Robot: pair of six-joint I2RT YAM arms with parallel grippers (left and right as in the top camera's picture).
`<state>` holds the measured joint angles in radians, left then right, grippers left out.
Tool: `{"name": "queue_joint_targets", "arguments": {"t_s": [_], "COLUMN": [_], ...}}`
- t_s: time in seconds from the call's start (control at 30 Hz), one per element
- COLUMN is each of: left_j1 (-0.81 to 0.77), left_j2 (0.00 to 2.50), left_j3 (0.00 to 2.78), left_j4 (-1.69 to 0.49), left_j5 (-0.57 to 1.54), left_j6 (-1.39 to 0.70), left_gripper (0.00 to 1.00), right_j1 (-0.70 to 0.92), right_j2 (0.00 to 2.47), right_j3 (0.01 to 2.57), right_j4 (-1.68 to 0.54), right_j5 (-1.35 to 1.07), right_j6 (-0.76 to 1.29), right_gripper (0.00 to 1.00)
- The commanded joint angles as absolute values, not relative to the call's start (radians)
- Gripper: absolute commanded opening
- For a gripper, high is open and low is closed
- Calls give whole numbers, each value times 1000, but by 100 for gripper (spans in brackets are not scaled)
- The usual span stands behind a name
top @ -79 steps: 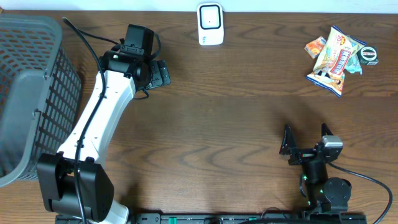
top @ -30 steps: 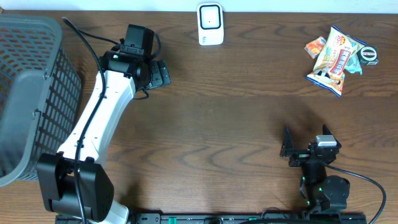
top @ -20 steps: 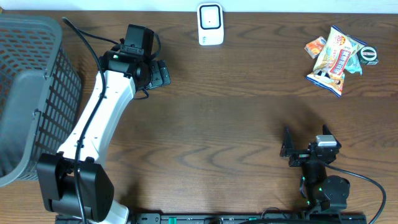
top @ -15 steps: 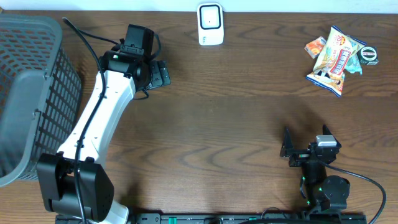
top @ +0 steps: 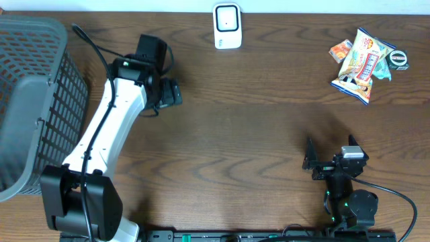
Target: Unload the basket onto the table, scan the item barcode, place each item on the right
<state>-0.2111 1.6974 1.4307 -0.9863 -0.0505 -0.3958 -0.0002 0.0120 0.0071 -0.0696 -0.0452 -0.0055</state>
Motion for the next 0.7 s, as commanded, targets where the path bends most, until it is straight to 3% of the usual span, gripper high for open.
{"name": "queue_joint_targets", "arguments": {"t_s": [0.0, 0.67], "left_j1": [-208, -208], "left_j2": [1639, 1277], "left_j3": [1340, 897], "left_j4": [-978, -691], "left_j5": [-53, -64], "left_j6": [-398, -349], "left_gripper": [97, 98], "right_j1": [-5, -5], "right_j2": [5, 5], "right_j3": [6, 6], "right_j4": [-75, -75], "right_j5": [-32, -32], "right_j6": [-16, -16], "right_gripper": [99, 99]}}
